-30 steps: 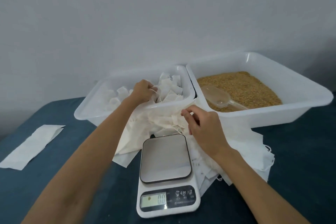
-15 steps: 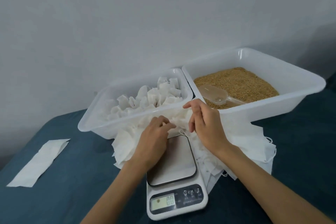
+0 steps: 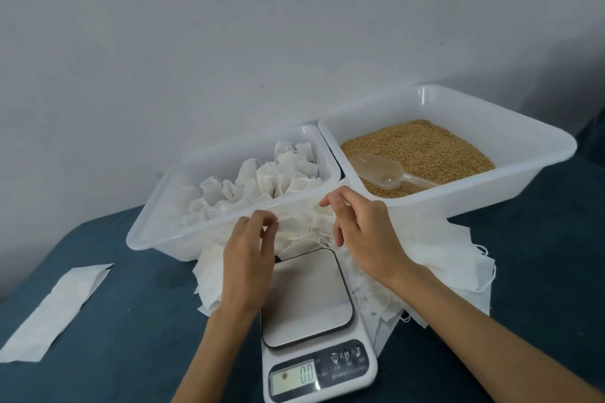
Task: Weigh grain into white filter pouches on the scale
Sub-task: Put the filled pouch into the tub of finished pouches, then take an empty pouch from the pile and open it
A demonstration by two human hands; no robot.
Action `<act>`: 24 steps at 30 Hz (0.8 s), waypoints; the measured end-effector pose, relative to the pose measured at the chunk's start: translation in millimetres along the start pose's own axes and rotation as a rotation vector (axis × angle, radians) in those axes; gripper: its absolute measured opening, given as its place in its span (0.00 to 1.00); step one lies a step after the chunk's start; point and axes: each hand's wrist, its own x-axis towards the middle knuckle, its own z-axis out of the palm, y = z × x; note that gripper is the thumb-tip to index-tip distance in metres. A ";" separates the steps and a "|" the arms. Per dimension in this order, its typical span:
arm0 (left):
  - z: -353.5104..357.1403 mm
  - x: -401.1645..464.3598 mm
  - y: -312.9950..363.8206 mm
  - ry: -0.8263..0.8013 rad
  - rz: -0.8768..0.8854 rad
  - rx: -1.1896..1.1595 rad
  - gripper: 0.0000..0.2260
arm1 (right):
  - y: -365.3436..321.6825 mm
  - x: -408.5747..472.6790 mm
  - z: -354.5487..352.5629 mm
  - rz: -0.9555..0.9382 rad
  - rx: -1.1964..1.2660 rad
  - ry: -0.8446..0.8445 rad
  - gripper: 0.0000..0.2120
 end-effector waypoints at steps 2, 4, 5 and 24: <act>-1.6 0.2 1.3 0.068 -0.129 -0.204 0.07 | -0.6 -1.1 0.5 0.011 0.005 -0.040 0.13; -2.6 1.8 3.8 0.066 -0.293 -0.532 0.05 | -1.8 -1.6 1.7 0.035 0.034 -0.106 0.11; -3.2 1.1 6.3 0.032 -0.383 -0.702 0.05 | -2.0 -2.0 2.6 0.057 0.051 -0.144 0.10; -0.2 -14.9 22.8 -0.296 -0.258 -0.776 0.08 | -10.9 -5.4 6.3 0.206 0.362 -0.249 0.15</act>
